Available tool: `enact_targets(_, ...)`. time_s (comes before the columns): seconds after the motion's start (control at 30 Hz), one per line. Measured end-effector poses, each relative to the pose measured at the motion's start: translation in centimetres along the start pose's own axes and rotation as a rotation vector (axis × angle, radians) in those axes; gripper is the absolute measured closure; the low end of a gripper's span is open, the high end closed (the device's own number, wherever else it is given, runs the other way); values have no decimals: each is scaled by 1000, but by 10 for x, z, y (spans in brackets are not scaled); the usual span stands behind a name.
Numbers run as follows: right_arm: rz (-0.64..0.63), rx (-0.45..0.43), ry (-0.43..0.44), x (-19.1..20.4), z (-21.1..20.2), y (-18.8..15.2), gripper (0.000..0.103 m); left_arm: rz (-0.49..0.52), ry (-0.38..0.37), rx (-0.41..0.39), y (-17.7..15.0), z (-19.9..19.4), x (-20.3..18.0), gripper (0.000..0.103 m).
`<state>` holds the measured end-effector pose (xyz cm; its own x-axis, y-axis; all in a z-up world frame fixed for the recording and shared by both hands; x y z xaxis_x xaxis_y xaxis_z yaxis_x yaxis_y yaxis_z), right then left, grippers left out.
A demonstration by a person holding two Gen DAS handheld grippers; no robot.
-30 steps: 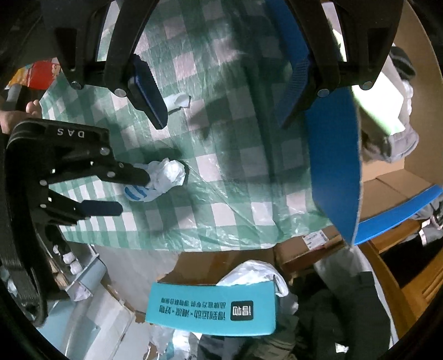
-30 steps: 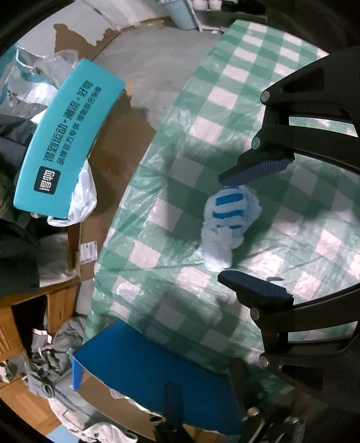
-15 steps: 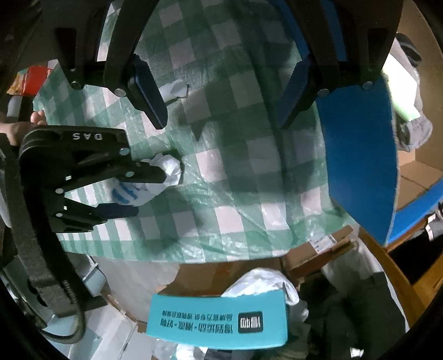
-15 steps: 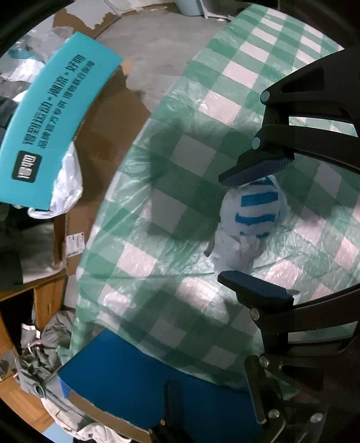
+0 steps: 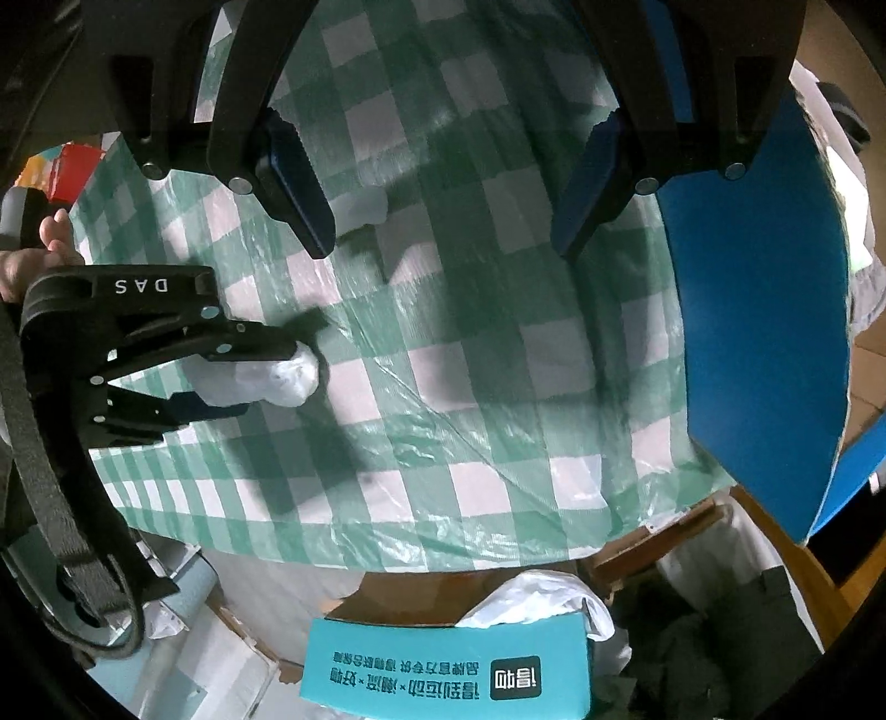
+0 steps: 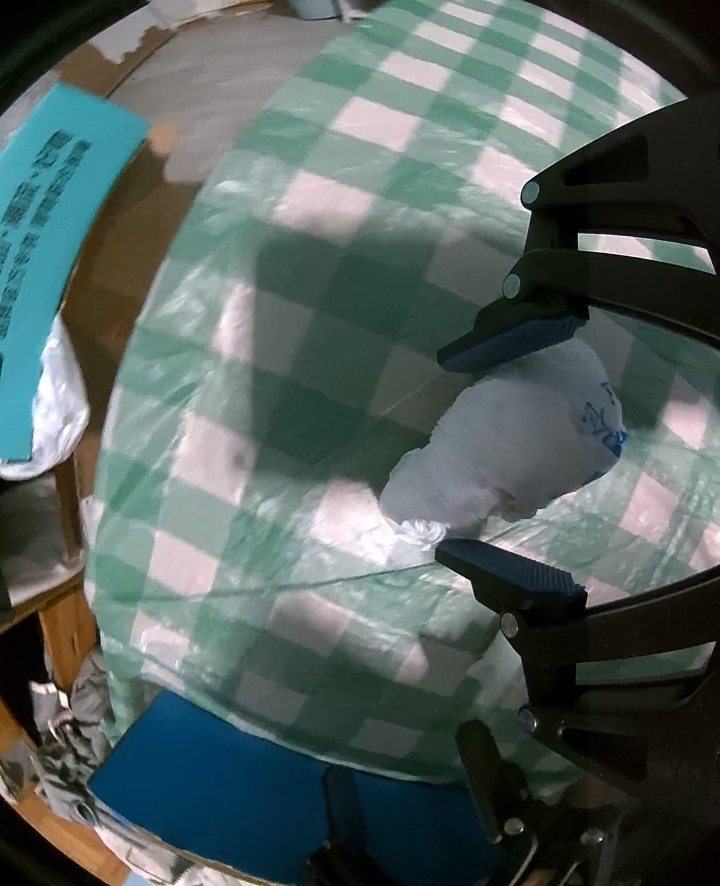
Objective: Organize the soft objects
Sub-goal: 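Close the right tool on the striped sock while the left tool grasps the white plastic bag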
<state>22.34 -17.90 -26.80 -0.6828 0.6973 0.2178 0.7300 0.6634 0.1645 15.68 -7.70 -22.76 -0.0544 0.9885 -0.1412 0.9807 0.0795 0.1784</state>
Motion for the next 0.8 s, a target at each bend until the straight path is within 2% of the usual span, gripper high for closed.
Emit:
enact_targets(0.13, 16, 4, 12, 0, -3, -14, 40, 17, -9, -1, -2, 0, -6, 21)
enact_targets(0.37, 17, 16, -14, 2, 0, -43, 40, 56, -17, 3, -10, 1, -21, 21)
enact_targets(0.57, 33, 3, -34, 1, 0, -60, 56, 110, -15, 3, -18, 3, -35, 21)
enact_targets(0.67, 53, -28, -53, 0, -8, -64, 58, 150, 1, 7, -21, 6, -41, 21)
enact_targets(0.8, 113, -57, -31, -5, -27, -76, 58, 187, 7, 14, -28, 10, -50, 21)
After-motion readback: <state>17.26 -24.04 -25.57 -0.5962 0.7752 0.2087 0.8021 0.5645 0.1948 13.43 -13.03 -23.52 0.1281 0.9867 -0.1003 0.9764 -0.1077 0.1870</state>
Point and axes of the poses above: each gripper's, at about its wrist camera, not at the fingertips, and z roughly the way its jaws point, x to its left, y to its top, the point moved 8 cm from there along z, roughly the way its jaws point, and after that the axes turned 5 degrees about -z, right-handed, at the moved point
